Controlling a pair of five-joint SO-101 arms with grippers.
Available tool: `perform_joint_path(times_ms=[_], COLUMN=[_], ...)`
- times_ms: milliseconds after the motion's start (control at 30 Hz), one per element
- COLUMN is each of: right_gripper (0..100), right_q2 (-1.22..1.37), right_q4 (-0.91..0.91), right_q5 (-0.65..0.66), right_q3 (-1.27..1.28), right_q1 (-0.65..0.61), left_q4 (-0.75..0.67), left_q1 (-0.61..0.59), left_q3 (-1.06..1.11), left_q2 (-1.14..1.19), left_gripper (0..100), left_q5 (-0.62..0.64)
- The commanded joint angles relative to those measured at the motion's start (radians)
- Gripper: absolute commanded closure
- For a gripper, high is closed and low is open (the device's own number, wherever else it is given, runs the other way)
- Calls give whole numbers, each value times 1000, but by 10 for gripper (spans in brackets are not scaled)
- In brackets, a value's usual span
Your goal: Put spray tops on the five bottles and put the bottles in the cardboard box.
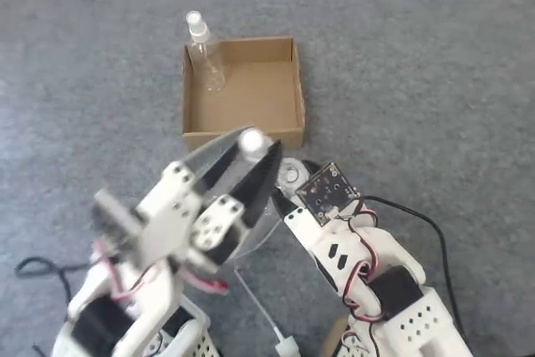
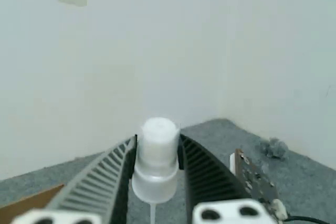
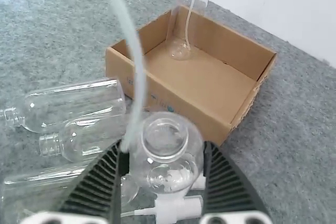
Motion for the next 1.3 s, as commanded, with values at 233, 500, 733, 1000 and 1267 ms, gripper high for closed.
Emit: perform_joint_path(times_ms=[233, 500, 733, 1000, 1267], right_gripper=[972, 972, 972, 972, 972], right_q2=[8, 8, 7, 7, 7], right_q4=[-28, -27, -27, -25, -25], right_q5=[8, 8, 8, 12, 15], right_q3=[-14, -14, -14, -12, -12], right_q1=[13, 12, 10, -27, -25], left_q4=[20, -106, -203, -210, -215], left_q1=[-5, -3, 3, -3, -3], left_q3=[21, 134, 205, 165, 134], left_q2=[-186, -187, -192, -192, -192], left_gripper=[988, 988, 988, 988, 988], left_q5=[-3, -3, -2, -2, -2])
